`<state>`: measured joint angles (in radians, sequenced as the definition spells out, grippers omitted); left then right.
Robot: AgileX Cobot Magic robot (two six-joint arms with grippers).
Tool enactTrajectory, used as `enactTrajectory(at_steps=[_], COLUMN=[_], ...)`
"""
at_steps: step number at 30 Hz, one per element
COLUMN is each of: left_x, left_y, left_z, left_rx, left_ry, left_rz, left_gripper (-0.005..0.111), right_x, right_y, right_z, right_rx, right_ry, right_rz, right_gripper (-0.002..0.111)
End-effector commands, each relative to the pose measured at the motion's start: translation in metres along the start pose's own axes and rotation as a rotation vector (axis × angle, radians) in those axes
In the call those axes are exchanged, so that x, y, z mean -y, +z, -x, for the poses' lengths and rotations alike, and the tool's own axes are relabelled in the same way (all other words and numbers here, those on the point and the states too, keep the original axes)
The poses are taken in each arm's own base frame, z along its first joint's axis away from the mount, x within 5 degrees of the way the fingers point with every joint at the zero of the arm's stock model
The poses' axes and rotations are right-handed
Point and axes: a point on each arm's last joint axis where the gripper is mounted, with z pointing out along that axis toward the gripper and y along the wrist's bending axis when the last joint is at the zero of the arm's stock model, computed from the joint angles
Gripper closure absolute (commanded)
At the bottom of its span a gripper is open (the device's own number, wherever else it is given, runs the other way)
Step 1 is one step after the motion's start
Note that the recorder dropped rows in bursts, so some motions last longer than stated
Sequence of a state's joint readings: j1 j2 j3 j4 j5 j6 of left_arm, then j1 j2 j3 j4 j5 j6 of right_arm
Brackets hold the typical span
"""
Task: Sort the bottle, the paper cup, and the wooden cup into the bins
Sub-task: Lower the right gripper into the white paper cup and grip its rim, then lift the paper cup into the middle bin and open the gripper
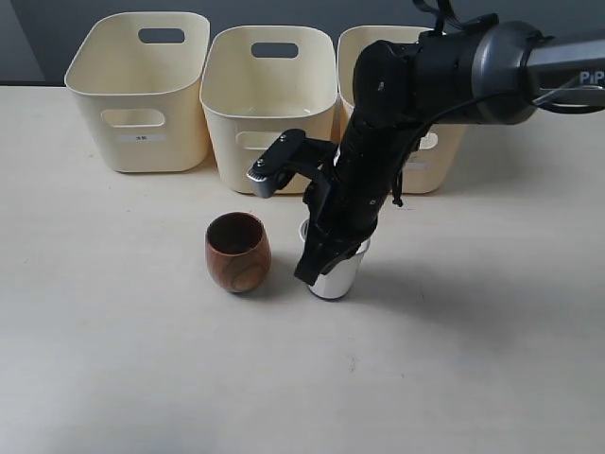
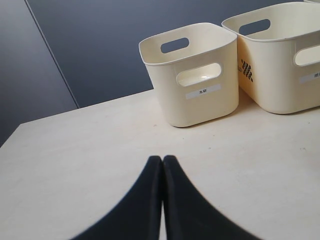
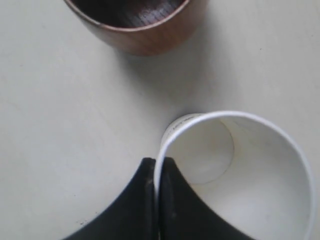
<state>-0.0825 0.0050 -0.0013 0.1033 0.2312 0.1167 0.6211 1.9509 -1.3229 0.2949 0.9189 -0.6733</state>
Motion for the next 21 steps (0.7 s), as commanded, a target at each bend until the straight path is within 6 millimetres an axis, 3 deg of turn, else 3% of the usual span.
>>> enactTrajectory(at_steps=[1,6,10,21], left_x=[0.000,0.000,0.000,0.000], left_y=[0.000,0.000,0.000,0.000], left_z=[0.000,0.000,0.000,0.000], left_rx=[0.009,0.009,0.009,0.009], left_ry=[0.000,0.000,0.000,0.000], left_rz=[0.005,0.005,0.005,0.005], left_gripper=[0.107,0.107,0.107,0.107], right_x=[0.000,0.001,-0.002,-0.019], right_y=[0.000,-0.003,-0.019,-0.099], right_z=[-0.001,0.001,0.003,0.009], right_rx=[-0.006,0.014,0.066,0.329], right_ry=[-0.001,-0.004,-0.014,-0.057], right_rz=[0.009,-0.008,-0.039,-0.194], right_gripper=[0.108,0.108,0.108,0.108])
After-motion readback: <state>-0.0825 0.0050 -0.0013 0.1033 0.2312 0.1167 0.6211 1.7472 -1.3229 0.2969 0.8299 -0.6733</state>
